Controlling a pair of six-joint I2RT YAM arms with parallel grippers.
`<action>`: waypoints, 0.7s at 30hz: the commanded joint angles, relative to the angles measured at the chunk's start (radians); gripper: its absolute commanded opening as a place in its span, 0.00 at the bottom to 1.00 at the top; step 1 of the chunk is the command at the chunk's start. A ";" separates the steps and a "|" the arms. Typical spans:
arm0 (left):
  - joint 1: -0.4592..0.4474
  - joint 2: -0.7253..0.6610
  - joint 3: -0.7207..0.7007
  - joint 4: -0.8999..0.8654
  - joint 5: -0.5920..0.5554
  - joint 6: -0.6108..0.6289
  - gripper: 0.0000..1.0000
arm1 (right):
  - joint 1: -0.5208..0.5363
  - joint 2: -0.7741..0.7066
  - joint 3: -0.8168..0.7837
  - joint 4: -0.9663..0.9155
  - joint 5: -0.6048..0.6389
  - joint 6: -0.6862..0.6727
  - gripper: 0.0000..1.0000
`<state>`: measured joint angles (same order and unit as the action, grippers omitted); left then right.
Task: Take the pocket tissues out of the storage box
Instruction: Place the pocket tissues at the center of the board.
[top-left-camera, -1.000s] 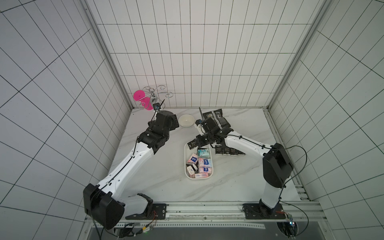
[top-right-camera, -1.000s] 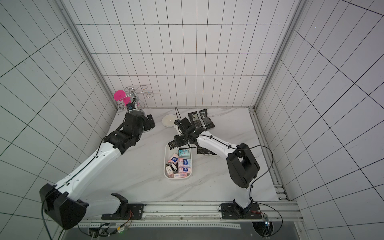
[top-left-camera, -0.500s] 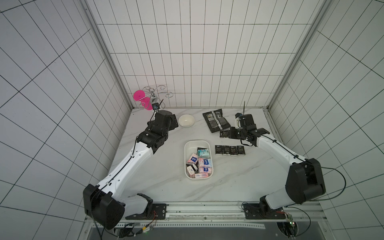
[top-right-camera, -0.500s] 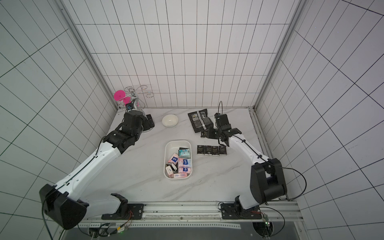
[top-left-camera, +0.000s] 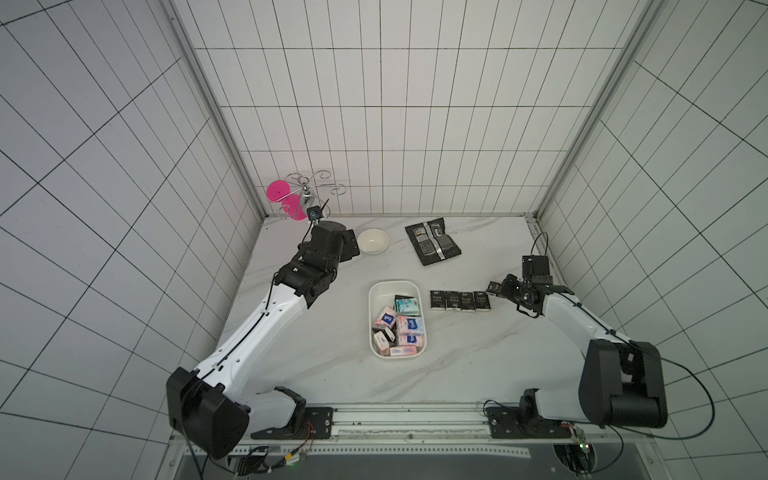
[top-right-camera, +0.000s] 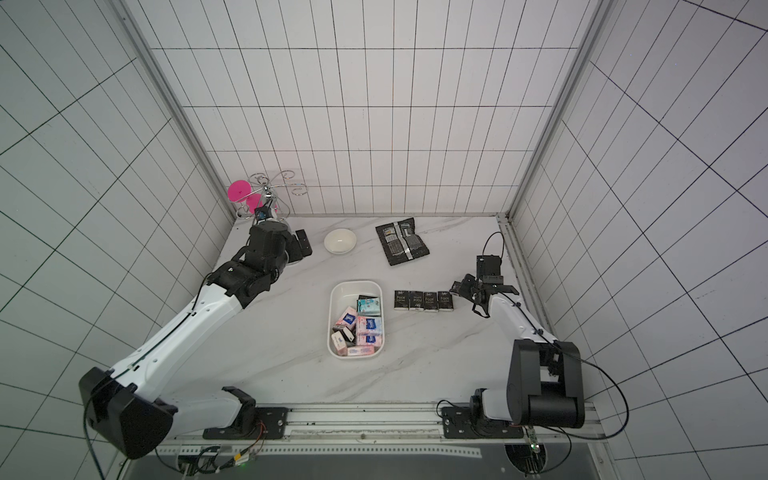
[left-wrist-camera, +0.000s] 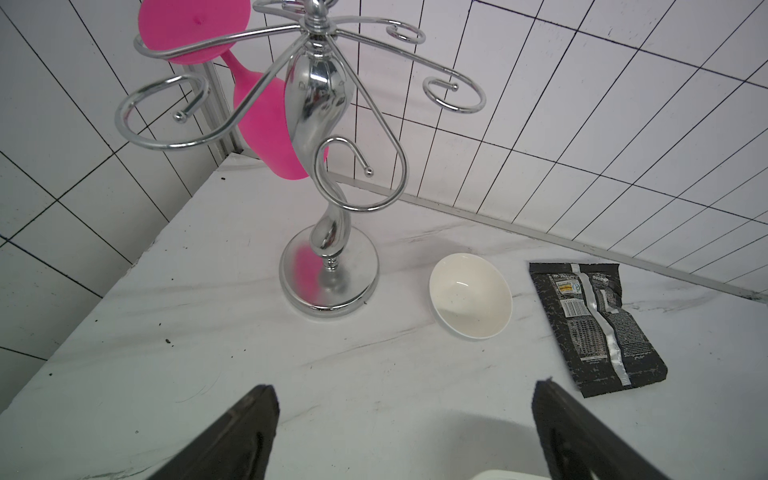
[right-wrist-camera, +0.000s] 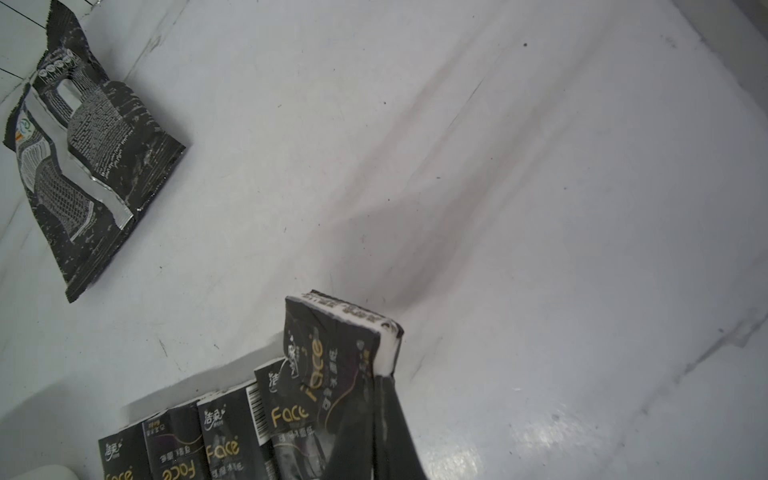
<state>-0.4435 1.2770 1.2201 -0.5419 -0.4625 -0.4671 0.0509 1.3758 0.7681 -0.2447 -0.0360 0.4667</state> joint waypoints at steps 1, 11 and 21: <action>-0.003 -0.002 0.004 0.015 0.002 0.000 0.99 | -0.031 -0.029 -0.049 0.046 0.043 0.031 0.06; -0.008 -0.001 0.004 0.016 0.002 -0.002 0.99 | -0.068 -0.031 -0.082 0.063 0.033 0.031 0.11; -0.011 0.001 -0.001 0.021 -0.004 -0.004 0.99 | -0.068 -0.001 -0.049 0.019 -0.024 0.003 0.25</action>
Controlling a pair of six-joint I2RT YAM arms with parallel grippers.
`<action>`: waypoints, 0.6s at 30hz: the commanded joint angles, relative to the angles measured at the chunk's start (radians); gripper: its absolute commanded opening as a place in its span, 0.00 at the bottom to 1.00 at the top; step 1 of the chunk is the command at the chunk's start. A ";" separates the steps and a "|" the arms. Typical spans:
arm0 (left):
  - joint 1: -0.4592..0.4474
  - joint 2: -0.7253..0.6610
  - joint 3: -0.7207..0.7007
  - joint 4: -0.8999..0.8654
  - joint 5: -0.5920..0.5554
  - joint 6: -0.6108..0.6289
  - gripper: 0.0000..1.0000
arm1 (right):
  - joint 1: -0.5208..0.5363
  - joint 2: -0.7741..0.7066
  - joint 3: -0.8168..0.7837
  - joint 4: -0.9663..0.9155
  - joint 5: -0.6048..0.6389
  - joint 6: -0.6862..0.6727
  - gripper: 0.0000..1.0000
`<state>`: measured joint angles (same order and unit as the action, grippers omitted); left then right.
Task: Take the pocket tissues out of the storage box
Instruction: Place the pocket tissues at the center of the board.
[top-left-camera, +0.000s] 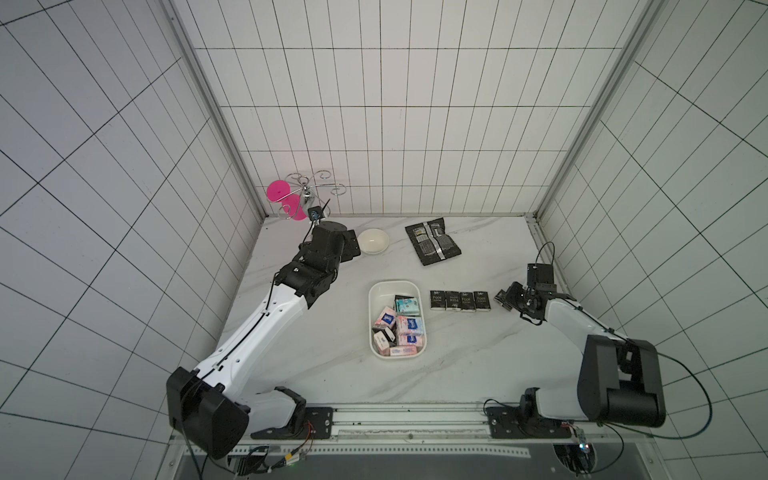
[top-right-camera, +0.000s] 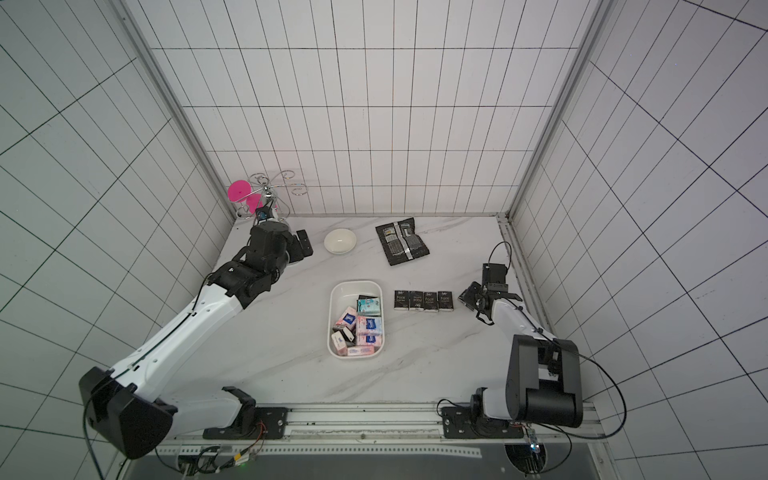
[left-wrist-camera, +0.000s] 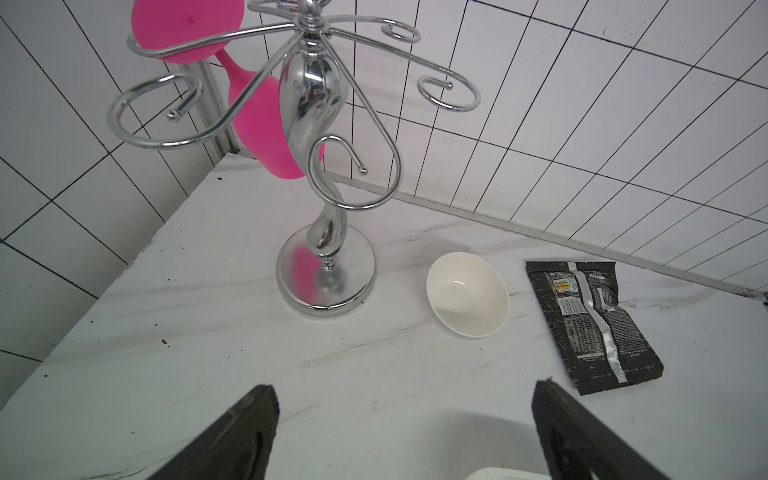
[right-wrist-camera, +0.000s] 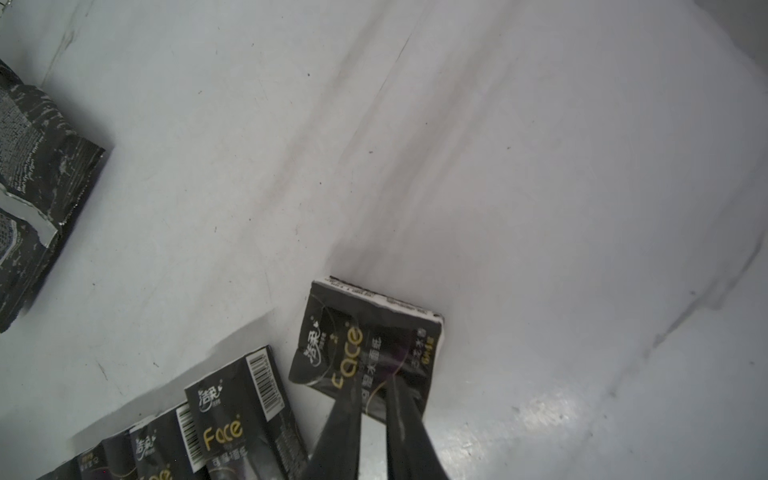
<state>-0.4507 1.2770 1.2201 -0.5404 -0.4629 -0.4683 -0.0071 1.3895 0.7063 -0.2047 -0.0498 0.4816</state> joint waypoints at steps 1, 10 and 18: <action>-0.003 -0.001 -0.001 0.019 -0.003 -0.003 0.99 | -0.009 -0.025 0.018 -0.028 0.009 -0.017 0.29; -0.005 -0.007 -0.002 0.016 -0.008 0.002 0.99 | -0.080 0.037 0.111 -0.057 -0.015 -0.056 0.28; -0.009 -0.003 -0.001 0.012 -0.018 0.000 0.99 | -0.145 0.170 0.150 0.018 -0.206 -0.032 0.29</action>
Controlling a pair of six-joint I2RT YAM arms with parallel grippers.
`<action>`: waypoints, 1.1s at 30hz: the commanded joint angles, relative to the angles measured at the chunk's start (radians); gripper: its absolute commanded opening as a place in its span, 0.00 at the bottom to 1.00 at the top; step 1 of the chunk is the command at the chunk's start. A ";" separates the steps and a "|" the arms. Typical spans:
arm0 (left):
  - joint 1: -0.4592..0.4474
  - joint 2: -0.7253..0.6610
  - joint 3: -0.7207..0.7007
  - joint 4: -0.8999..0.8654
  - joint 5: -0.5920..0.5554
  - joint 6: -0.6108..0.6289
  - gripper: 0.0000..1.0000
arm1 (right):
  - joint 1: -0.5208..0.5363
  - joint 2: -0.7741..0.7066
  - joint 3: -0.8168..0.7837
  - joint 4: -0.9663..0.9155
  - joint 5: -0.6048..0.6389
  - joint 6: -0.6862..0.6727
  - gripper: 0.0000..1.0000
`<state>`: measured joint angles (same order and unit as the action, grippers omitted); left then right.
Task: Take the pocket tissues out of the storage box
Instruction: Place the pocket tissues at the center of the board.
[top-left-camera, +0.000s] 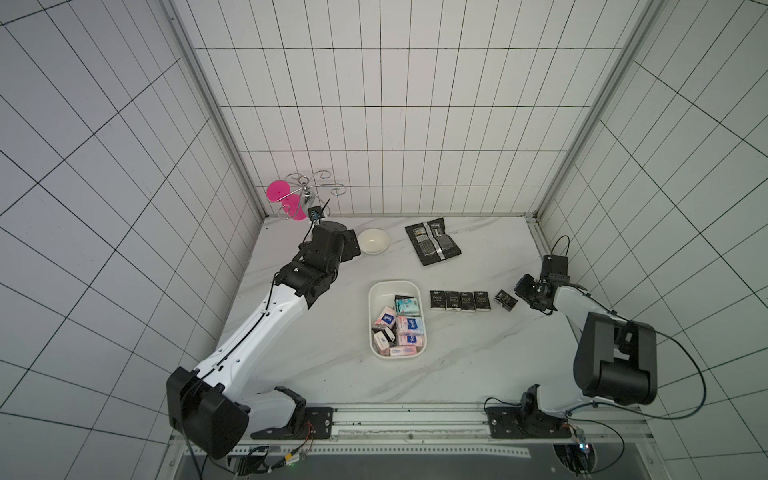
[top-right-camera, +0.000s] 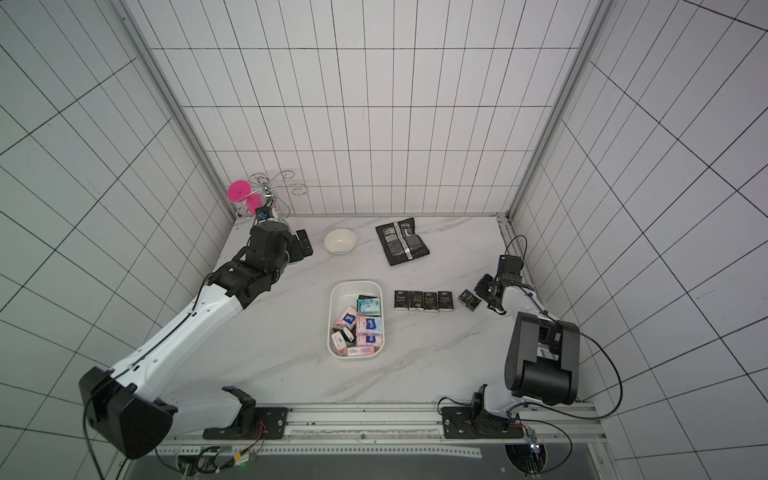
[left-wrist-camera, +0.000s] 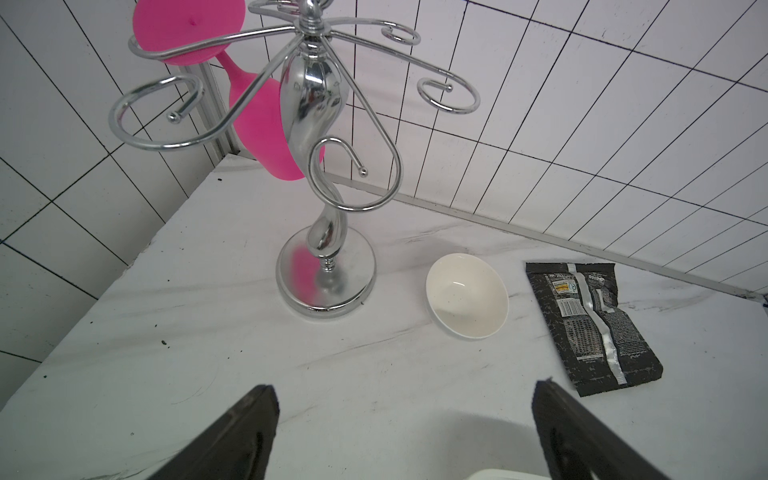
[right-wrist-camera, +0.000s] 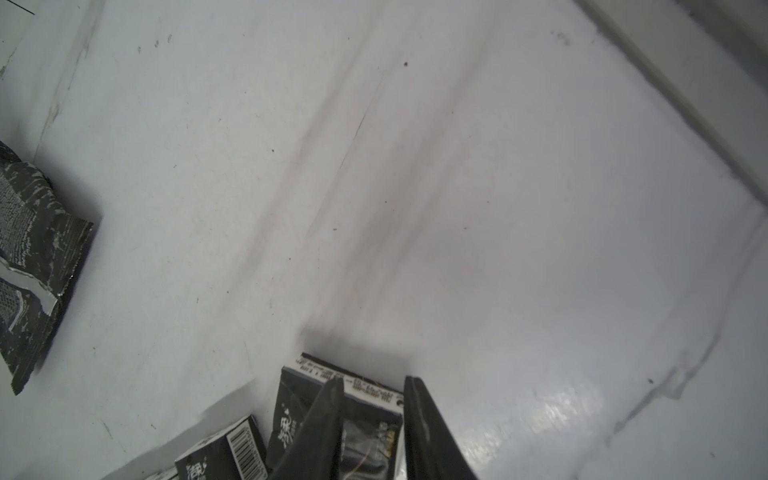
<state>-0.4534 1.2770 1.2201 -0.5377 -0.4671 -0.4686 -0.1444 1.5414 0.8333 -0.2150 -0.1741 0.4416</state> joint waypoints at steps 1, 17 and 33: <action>-0.008 -0.003 0.001 0.009 -0.016 0.002 0.99 | -0.007 0.024 0.025 0.034 -0.086 0.007 0.29; -0.011 -0.020 -0.002 0.003 -0.028 0.008 0.99 | -0.011 0.069 0.013 0.046 -0.116 0.003 0.29; -0.010 -0.042 -0.005 -0.001 -0.025 0.015 0.99 | -0.009 0.014 -0.022 0.011 -0.097 -0.021 0.31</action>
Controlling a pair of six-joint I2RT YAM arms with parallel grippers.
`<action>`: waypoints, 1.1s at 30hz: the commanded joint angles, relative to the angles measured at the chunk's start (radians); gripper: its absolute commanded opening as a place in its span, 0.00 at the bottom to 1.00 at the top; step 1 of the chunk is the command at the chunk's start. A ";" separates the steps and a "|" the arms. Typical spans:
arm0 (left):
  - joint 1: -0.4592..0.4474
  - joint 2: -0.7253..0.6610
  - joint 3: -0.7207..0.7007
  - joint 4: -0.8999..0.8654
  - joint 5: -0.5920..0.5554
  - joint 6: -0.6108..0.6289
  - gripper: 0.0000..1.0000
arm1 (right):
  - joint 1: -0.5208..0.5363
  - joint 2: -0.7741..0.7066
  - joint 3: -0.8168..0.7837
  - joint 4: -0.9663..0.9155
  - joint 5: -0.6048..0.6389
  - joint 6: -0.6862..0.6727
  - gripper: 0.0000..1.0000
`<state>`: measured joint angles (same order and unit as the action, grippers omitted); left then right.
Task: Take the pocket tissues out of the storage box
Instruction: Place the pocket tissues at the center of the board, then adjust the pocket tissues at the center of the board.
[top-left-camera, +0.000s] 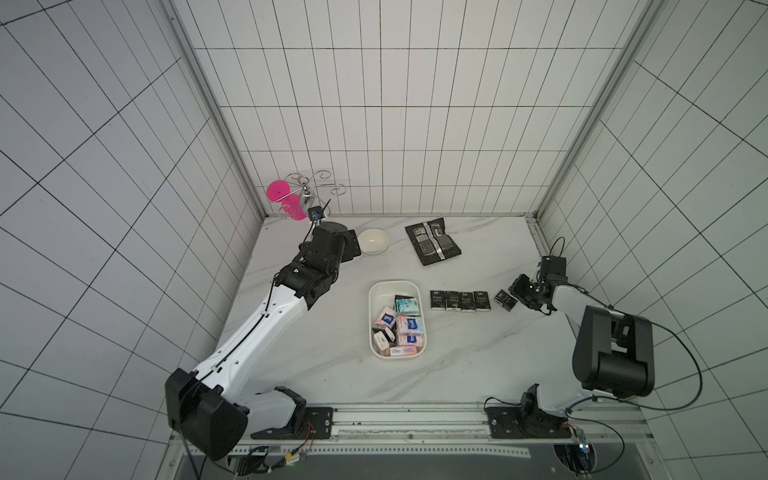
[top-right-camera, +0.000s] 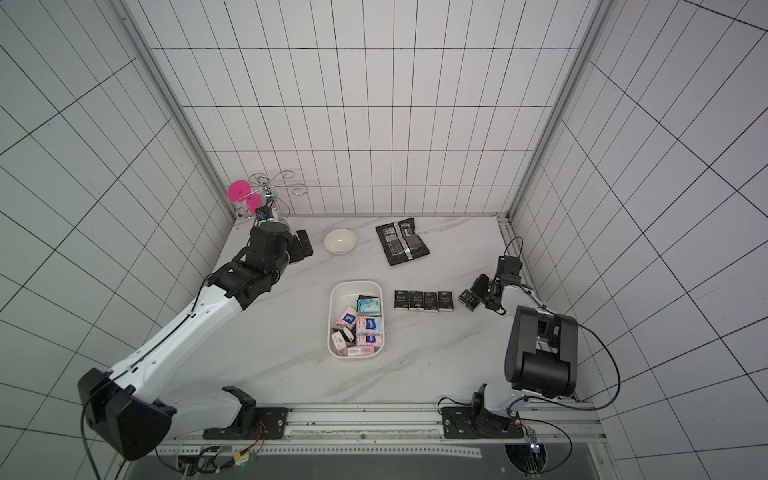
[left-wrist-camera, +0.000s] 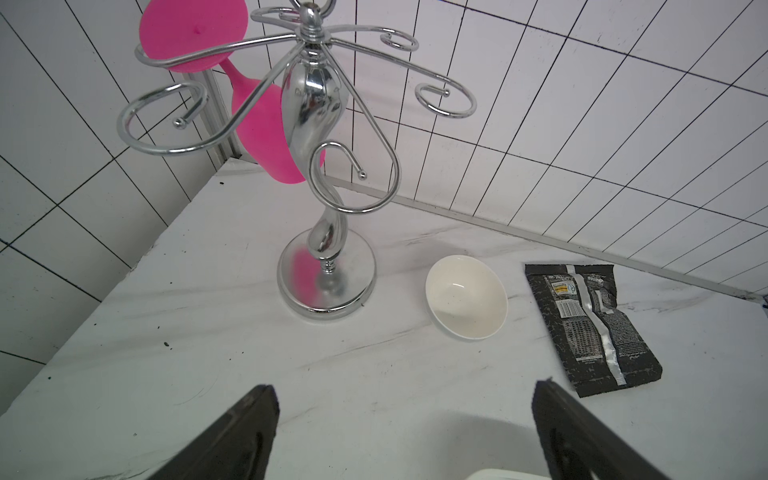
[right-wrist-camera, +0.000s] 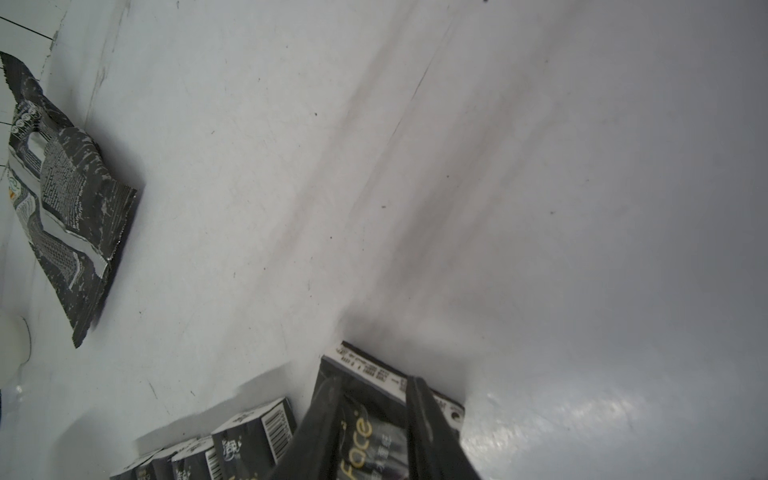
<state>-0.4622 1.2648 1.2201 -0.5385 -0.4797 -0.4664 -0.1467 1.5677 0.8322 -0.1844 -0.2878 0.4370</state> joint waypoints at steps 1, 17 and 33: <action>-0.001 -0.033 -0.004 0.000 -0.014 0.016 0.99 | -0.007 -0.011 -0.018 -0.021 0.023 -0.018 0.31; 0.007 -0.056 -0.008 -0.009 -0.020 0.025 0.99 | -0.008 0.070 0.028 -0.043 -0.010 -0.028 0.32; 0.008 -0.048 -0.014 0.002 -0.005 0.017 0.99 | 0.016 -0.004 -0.027 -0.041 -0.033 -0.020 0.32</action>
<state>-0.4572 1.2278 1.2171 -0.5419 -0.4889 -0.4526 -0.1406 1.5898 0.8322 -0.2020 -0.3107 0.4221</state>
